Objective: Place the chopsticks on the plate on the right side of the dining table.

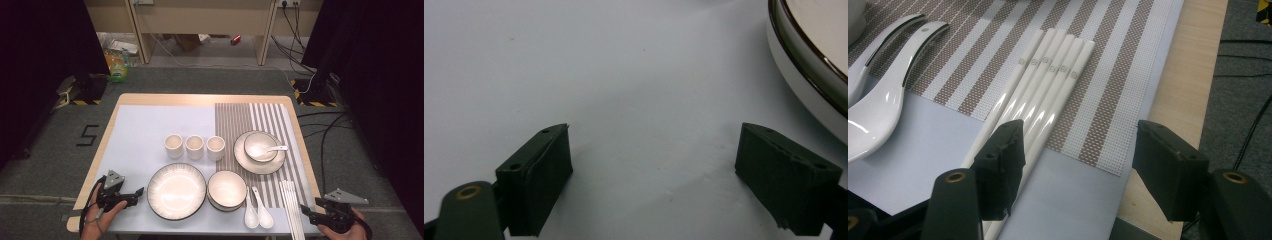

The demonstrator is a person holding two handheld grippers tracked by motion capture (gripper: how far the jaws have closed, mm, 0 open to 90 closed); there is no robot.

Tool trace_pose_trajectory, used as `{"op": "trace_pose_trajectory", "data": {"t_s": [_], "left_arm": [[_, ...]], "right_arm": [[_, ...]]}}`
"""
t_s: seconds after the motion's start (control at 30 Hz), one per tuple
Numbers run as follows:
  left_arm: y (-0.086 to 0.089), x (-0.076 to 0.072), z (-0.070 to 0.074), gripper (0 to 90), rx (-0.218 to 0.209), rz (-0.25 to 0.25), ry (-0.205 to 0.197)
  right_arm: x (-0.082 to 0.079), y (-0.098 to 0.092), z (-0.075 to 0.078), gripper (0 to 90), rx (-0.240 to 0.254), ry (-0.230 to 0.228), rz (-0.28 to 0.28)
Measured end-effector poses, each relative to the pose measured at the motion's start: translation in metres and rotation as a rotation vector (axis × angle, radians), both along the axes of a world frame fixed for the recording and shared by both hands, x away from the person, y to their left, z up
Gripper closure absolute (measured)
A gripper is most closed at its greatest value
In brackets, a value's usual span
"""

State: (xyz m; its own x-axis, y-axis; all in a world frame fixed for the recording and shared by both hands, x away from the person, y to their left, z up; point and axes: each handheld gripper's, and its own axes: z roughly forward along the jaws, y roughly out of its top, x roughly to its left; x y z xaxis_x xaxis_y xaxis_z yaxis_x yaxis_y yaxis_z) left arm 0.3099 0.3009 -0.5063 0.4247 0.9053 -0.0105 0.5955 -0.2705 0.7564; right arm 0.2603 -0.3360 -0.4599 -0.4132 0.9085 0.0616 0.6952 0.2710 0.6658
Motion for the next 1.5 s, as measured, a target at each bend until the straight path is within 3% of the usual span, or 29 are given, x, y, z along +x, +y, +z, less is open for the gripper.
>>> {"op": "trace_pose_trajectory", "data": {"t_s": [0.6, 0.87, 1.23, 1.5], "left_arm": [[0.000, 0.000, 0.000, 13.7, 0.001, 0.000, 0.000], [0.000, 0.000, 0.000, 13.7, 0.001, 0.000, 0.000], [0.000, 0.000, 0.000, 13.7, 0.002, 0.000, 0.000], [0.000, 0.000, 0.000, 13.7, 0.002, 0.000, 0.000]], "right_arm": [[0.003, 0.003, -0.002, 51.6, -0.010, 0.025, 0.023], [0.001, 0.005, -0.003, 53.8, -0.013, 0.035, 0.042], [0.006, 0.014, 0.003, 56.0, -0.044, 0.083, 0.055], [0.011, 0.016, 0.000, 57.5, -0.032, 0.115, 0.066]]}}
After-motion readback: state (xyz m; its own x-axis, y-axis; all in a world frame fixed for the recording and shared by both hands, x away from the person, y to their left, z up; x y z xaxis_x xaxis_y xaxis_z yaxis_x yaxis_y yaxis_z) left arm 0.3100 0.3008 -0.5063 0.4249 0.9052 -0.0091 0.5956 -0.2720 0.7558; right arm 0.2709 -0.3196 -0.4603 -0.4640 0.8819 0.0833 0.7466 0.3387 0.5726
